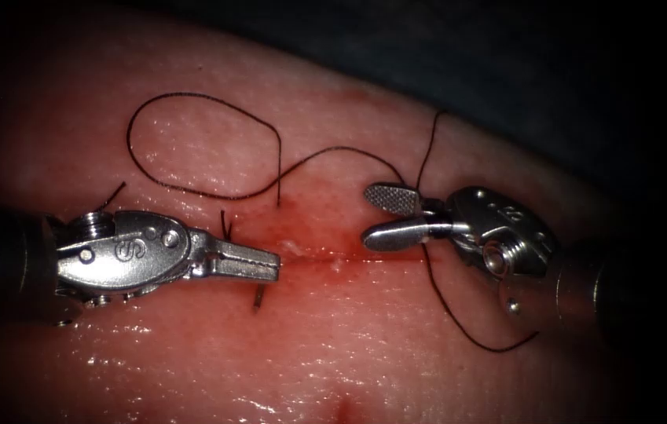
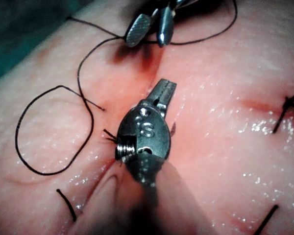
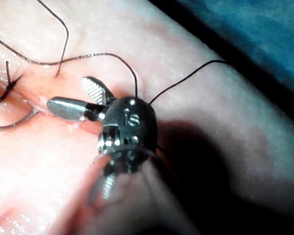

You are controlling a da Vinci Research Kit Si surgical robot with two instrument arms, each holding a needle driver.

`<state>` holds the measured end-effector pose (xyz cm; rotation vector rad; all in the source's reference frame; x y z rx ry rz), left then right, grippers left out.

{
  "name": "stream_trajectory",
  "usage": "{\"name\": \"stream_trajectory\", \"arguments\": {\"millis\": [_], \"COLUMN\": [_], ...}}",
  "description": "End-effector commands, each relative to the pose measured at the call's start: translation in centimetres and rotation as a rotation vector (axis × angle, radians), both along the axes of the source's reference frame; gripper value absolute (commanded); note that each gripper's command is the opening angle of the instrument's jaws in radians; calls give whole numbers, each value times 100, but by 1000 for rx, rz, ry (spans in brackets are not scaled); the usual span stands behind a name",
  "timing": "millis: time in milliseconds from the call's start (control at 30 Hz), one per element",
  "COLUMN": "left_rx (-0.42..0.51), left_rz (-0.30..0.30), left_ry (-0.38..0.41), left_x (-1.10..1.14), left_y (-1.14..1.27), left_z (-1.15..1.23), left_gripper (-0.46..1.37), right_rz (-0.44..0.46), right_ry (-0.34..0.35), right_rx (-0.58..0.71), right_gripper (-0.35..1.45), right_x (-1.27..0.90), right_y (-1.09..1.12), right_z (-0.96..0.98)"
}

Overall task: Wound Closure
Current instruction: Grab the needle near the tip using the left tool and pull it through.

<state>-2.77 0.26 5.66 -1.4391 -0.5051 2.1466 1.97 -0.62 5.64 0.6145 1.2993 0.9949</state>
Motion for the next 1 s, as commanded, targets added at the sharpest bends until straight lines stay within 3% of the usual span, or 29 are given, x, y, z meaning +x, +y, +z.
{"name": "stream_trajectory", "arguments": {"millis": [33,233,400,433,467,533,567,667,800,1000], "left_rx": [0,-16,-58,-67,-72,-93,-107,-157,-207,-255], "left_rz": [6,16,83,100,117,129,135,154,171,182], "left_ry": [-5,-6,-27,-33,-40,-41,-41,-40,-37,-25], "left_x": [0,1,2,3,4,5,5,5,4,-1], "left_y": [0,0,-2,-4,-6,-9,-11,-15,-22,-35], "left_z": [0,0,2,3,5,7,9,13,19,37], "left_gripper": [-35,-35,-35,-23,12,24,39,48,77,68], "right_rz": [-3,-3,-4,-4,-4,-5,-5,-5,-6,-6], "right_ry": [2,-5,-6,-6,-6,-5,-5,-5,-6,-6], "right_rx": [-2,-13,-19,-19,-19,-19,-19,-18,-24,-23], "right_gripper": [67,70,70,70,70,69,70,70,69,70], "right_x": [-2,-3,-3,-3,-4,-4,-4,-4,-4,-4], "right_y": [-3,0,0,0,0,0,0,0,0,0], "right_z": [-1,-3,-4,-4,-4,-4,-4,-4,-4,-4]}}
